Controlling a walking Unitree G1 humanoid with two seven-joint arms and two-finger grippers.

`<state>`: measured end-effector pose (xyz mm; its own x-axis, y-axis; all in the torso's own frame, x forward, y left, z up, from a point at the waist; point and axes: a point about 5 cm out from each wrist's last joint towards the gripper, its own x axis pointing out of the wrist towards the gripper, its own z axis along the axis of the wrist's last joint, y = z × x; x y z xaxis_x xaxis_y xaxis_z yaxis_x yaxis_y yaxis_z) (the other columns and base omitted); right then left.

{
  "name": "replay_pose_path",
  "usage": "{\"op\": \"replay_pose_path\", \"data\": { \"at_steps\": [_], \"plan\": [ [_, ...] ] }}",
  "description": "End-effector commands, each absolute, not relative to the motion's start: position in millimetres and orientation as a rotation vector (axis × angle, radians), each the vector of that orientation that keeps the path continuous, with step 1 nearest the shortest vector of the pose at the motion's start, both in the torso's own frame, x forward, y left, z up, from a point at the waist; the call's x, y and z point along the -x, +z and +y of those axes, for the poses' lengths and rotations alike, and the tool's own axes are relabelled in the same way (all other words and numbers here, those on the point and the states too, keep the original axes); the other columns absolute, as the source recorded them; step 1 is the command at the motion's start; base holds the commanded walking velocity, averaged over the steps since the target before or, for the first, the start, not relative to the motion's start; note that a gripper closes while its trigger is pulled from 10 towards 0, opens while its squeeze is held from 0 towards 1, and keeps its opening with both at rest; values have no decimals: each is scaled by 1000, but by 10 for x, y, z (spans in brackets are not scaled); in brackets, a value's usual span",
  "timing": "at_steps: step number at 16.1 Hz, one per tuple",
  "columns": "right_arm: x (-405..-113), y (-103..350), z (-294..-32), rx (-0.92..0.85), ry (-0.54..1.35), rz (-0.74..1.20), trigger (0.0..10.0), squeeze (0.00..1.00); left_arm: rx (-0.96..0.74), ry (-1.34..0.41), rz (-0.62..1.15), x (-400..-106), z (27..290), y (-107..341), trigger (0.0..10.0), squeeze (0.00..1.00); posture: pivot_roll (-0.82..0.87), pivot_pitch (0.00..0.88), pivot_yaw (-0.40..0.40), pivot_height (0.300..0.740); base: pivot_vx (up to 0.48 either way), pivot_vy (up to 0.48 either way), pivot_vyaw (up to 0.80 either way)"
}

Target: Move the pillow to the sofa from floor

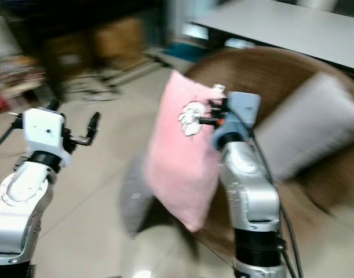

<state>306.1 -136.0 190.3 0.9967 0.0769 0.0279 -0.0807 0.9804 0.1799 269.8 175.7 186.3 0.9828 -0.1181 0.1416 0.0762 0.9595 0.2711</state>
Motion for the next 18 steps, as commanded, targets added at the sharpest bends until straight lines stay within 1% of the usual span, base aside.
{"op": "replay_pose_path", "data": {
  "at_steps": [1,3,9,13,18],
  "plan": [
    [-3065,1999,-1278,-192,115,-66,10000,0,-266,-93,-171,-2690,1790,1896,10000,0,-99,0,44,740,240,0,-800],
    [-3066,1996,-1262,-186,123,-66,10000,0,-263,-95,-175,-2689,1789,1901,10000,0,-99,0,44,740,253,0,-800],
    [-3052,1980,-1195,-160,174,-62,10000,0,-259,-104,-180,-2688,1791,1906,10000,0,-95,0,42,740,276,0,0],
    [-3053,1951,-1199,-158,171,-51,10000,0,-262,-104,-178,-2687,1809,1908,10000,0,-91,0,40,740,292,0,0],
    [-3050,1939,-1179,-159,185,-41,10000,0,-263,-109,-179,-2693,1812,1911,10000,0,-92,0,43,740,306,0,-800]
  ]
}}
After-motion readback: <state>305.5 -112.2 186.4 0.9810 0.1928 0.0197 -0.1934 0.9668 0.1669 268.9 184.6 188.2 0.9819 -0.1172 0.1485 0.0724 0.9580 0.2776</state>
